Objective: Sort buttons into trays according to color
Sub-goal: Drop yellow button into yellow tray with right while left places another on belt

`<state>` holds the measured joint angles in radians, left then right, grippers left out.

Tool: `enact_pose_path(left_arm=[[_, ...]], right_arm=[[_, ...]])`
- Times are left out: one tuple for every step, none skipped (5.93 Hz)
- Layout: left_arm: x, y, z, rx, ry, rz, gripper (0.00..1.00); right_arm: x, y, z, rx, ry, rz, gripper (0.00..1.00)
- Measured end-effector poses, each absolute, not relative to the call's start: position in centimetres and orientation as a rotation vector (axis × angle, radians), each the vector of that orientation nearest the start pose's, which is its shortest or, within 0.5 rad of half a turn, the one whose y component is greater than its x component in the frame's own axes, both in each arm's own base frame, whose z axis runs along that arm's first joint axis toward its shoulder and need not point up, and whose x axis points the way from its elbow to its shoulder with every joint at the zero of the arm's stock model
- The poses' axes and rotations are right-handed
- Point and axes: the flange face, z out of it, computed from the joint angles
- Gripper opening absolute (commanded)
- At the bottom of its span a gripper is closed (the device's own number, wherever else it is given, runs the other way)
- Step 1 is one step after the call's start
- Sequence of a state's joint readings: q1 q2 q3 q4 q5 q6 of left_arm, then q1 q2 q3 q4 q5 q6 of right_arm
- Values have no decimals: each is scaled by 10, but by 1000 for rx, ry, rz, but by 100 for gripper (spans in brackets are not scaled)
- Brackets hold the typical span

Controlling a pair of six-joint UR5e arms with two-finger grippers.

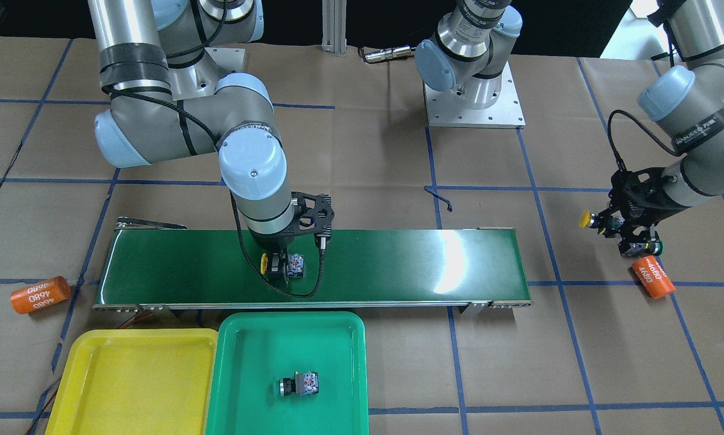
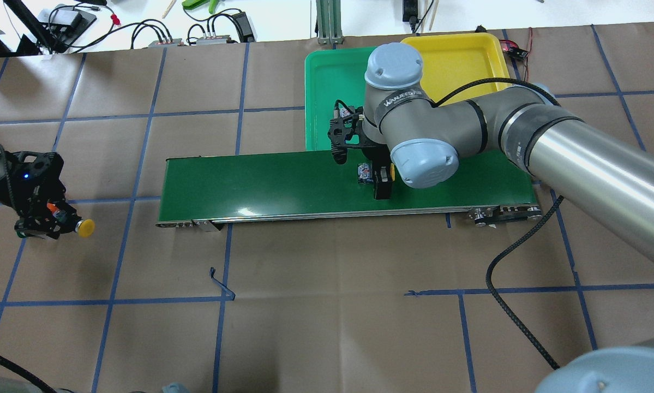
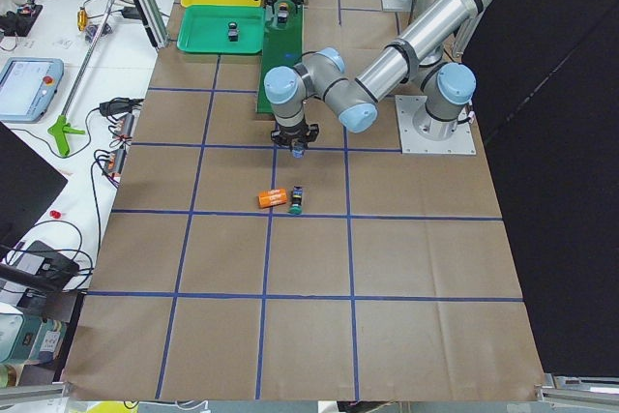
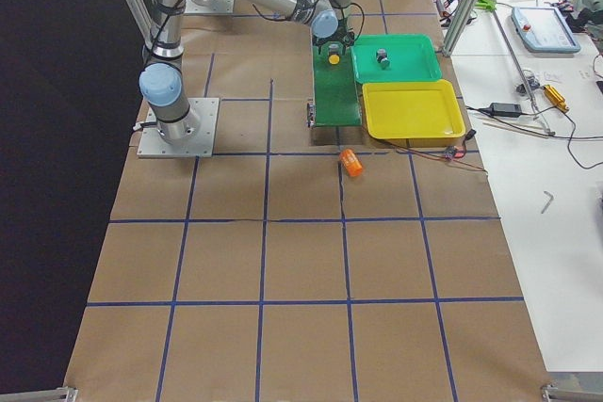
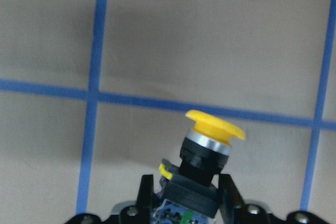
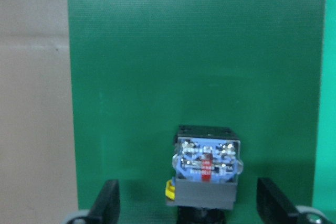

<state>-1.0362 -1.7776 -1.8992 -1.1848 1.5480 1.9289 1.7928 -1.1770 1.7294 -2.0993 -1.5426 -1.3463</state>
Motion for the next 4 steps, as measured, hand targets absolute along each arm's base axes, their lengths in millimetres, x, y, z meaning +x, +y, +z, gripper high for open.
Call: enact_pose_path(left_arm=[[94, -527, 279, 2017, 2594, 27, 0], [49, -545, 290, 1931, 2663, 15, 0], [6, -553, 296, 1849, 2723, 23, 2], [-27, -557, 291, 1813, 2751, 45, 3]], right_arm=[[254, -553, 247, -2198, 2217, 31, 10], [245, -556, 250, -2228, 2231, 57, 8], [231, -561, 262, -2271, 2243, 63, 8], [211, -566, 282, -2311, 2255, 43, 8]])
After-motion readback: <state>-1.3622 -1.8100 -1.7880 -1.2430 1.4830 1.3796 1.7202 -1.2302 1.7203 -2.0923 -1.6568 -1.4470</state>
